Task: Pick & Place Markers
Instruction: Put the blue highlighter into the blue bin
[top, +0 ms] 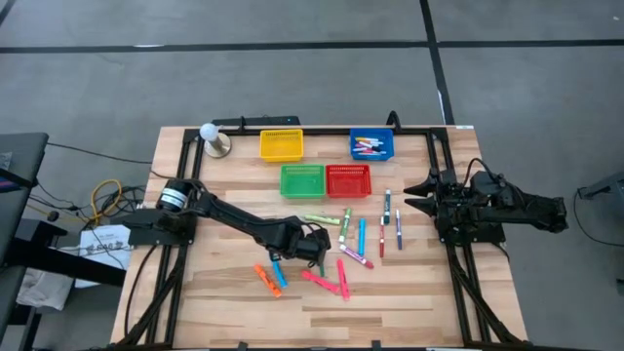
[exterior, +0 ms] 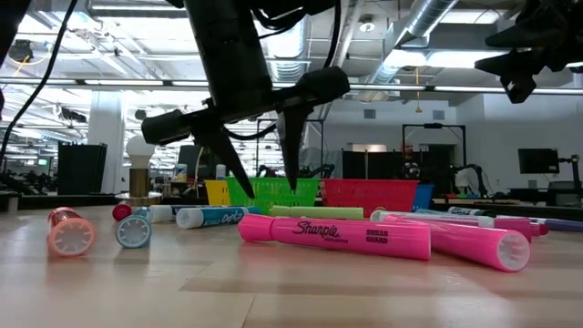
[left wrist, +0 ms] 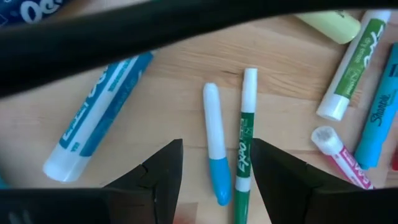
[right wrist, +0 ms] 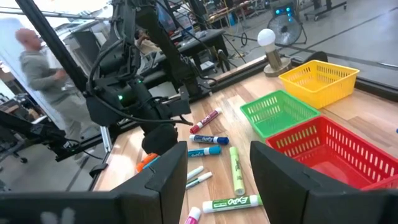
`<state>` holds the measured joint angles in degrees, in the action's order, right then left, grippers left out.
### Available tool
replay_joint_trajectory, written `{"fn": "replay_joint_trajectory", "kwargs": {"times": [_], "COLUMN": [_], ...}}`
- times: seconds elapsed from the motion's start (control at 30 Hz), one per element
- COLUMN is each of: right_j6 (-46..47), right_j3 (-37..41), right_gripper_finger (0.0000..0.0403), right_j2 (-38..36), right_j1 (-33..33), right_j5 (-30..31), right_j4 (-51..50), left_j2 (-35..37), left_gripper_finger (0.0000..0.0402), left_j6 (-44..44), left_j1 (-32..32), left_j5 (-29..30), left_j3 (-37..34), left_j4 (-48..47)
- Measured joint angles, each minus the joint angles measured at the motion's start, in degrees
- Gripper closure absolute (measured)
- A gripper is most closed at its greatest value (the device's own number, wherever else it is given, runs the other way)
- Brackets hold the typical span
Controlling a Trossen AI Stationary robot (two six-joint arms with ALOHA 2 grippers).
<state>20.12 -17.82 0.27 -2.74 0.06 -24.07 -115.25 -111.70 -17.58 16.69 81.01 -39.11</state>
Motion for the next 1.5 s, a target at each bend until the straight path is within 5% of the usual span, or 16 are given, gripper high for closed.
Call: {"fn": "replay_joint_trajectory", "kwargs": {"times": [1.5], "right_j6": [0.0], "right_j3": [0.0], "right_gripper_finger": [0.0234], "right_j2": [0.0], "right_j1": [0.0], "right_j5": [0.0], "right_j4": [-1.1], "left_j2": [-2.6], "left_gripper_finger": [0.0215], "left_j6": [-3.9], "left_j1": [0.5], "left_j5": [-3.6], "left_j3": [1.4], "left_j4": [0.5]}}
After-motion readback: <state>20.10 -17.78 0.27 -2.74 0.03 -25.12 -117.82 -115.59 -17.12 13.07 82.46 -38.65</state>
